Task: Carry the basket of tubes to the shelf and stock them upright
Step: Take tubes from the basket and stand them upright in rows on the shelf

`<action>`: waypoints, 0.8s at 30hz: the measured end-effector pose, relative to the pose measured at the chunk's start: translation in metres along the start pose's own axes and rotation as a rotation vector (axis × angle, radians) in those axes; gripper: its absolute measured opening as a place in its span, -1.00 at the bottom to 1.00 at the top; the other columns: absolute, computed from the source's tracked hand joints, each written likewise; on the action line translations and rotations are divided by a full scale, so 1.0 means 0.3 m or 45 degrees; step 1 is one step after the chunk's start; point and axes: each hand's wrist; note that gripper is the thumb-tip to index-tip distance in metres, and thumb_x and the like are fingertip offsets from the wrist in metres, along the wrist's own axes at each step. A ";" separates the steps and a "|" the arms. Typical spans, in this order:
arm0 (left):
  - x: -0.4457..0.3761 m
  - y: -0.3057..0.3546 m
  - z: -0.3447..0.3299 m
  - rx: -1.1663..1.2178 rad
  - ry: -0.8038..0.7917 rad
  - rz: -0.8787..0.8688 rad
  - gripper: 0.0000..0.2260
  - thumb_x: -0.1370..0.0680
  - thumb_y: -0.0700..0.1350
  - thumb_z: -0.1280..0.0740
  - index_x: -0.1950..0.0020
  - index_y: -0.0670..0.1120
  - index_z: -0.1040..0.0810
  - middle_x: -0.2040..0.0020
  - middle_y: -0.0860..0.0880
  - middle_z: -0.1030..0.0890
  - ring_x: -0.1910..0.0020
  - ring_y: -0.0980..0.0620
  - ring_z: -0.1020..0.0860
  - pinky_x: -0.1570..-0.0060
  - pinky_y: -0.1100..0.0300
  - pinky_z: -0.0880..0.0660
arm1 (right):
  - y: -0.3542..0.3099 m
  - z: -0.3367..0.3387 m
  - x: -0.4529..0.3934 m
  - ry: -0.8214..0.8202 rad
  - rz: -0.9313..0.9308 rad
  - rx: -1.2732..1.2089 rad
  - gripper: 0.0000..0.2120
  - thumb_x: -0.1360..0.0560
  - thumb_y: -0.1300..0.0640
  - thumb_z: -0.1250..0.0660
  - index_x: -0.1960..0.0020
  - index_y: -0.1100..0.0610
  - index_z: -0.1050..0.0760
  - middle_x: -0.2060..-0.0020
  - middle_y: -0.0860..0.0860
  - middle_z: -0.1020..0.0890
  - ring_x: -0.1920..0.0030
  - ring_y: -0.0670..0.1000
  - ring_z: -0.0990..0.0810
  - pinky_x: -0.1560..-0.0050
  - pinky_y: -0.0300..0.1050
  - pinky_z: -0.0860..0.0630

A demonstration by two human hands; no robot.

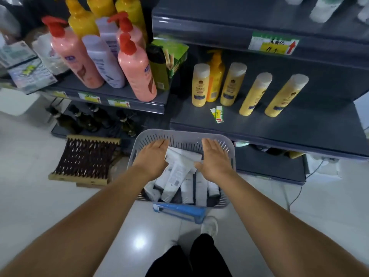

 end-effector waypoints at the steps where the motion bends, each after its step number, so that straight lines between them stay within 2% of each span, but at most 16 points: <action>1: -0.001 -0.019 -0.021 -0.001 -0.029 0.018 -0.35 -0.58 -0.04 -0.28 -0.56 -0.12 -0.02 -0.56 -0.08 -0.11 -0.52 -0.06 -0.12 -0.49 0.10 -0.09 | 0.006 -0.025 -0.011 -0.022 -0.001 0.005 -0.20 -0.57 -0.05 -0.26 -0.58 0.12 0.17 -0.57 0.02 0.09 -0.57 0.05 0.13 -0.54 0.03 0.10; 6: -0.011 -0.100 -0.124 0.017 -0.135 0.129 -0.32 -0.54 -0.10 -0.33 -0.55 -0.08 -0.04 -0.54 -0.06 -0.15 -0.48 -0.09 -0.21 -0.41 0.01 -0.27 | 0.025 -0.135 -0.059 -0.086 0.035 0.001 -0.21 -0.53 -0.03 -0.32 -0.57 0.12 0.07 -0.55 0.03 -0.05 -0.55 0.06 0.02 -0.51 0.03 0.00; 9: -0.026 -0.118 -0.202 0.014 -0.226 0.166 -0.33 -0.52 -0.15 -0.34 -0.54 -0.06 -0.07 -0.52 -0.06 -0.19 -0.47 -0.10 -0.23 -0.39 -0.02 -0.30 | 0.024 -0.190 -0.091 -0.169 0.052 0.013 -0.20 -0.54 -0.04 -0.30 -0.58 0.10 0.12 -0.57 0.01 0.03 -0.56 0.05 0.08 -0.51 0.04 0.04; 11: -0.039 -0.124 -0.257 -0.025 -0.324 0.146 -0.38 -0.50 -0.20 -0.35 -0.51 -0.05 -0.17 -0.46 -0.07 -0.28 -0.44 -0.10 -0.28 -0.37 -0.04 -0.34 | 0.022 -0.227 -0.111 -0.230 0.083 0.040 -0.20 -0.56 -0.03 -0.28 -0.58 0.10 0.16 -0.57 0.01 0.08 -0.56 0.05 0.12 -0.51 0.03 0.07; 15: -0.069 -0.145 -0.352 -0.253 -0.602 0.064 -0.48 -0.51 -0.27 -0.30 -0.44 -0.01 -0.32 -0.35 -0.08 -0.39 -0.36 -0.12 -0.37 -0.28 -0.05 -0.42 | 0.012 -0.302 -0.151 -0.313 0.131 0.067 -0.22 -0.58 0.02 -0.26 -0.58 0.09 0.19 -0.57 0.00 0.13 -0.56 0.03 0.15 -0.52 0.00 0.09; 17: -0.083 -0.162 -0.389 -0.327 -0.680 0.045 -0.52 -0.52 -0.28 -0.29 -0.43 -0.02 -0.36 -0.34 -0.08 -0.41 -0.37 -0.11 -0.37 -0.28 -0.04 -0.42 | 0.004 -0.337 -0.169 -0.350 0.157 0.066 -0.23 -0.58 0.03 -0.26 -0.58 0.09 0.18 -0.57 0.00 0.12 -0.56 0.03 0.15 -0.52 -0.01 0.08; 21: -0.115 -0.187 -0.440 -0.248 -0.760 0.124 -0.63 -0.55 -0.27 -0.25 -0.36 -0.09 -0.46 -0.31 -0.08 -0.49 -0.30 -0.11 -0.47 -0.28 -0.01 -0.43 | -0.010 -0.385 -0.197 -0.410 0.180 0.026 -0.22 -0.56 -0.01 -0.28 -0.58 0.10 0.13 -0.57 0.00 0.07 -0.56 0.04 0.13 -0.53 -0.01 0.05; 24: -0.141 -0.180 -0.455 -0.145 -0.755 0.192 -0.70 -0.60 -0.19 -0.23 -0.34 -0.11 -0.49 -0.30 -0.12 -0.51 -0.26 -0.14 -0.50 -0.28 0.00 -0.44 | -0.011 -0.416 -0.217 -0.444 0.182 0.003 -0.22 -0.56 -0.03 -0.28 -0.58 0.10 0.12 -0.57 0.00 0.07 -0.56 0.03 0.11 -0.54 -0.01 0.05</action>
Point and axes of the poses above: each hand's wrist, its own x-axis away from the middle knuckle, its own z-axis out of the back of the hand, y = z × x
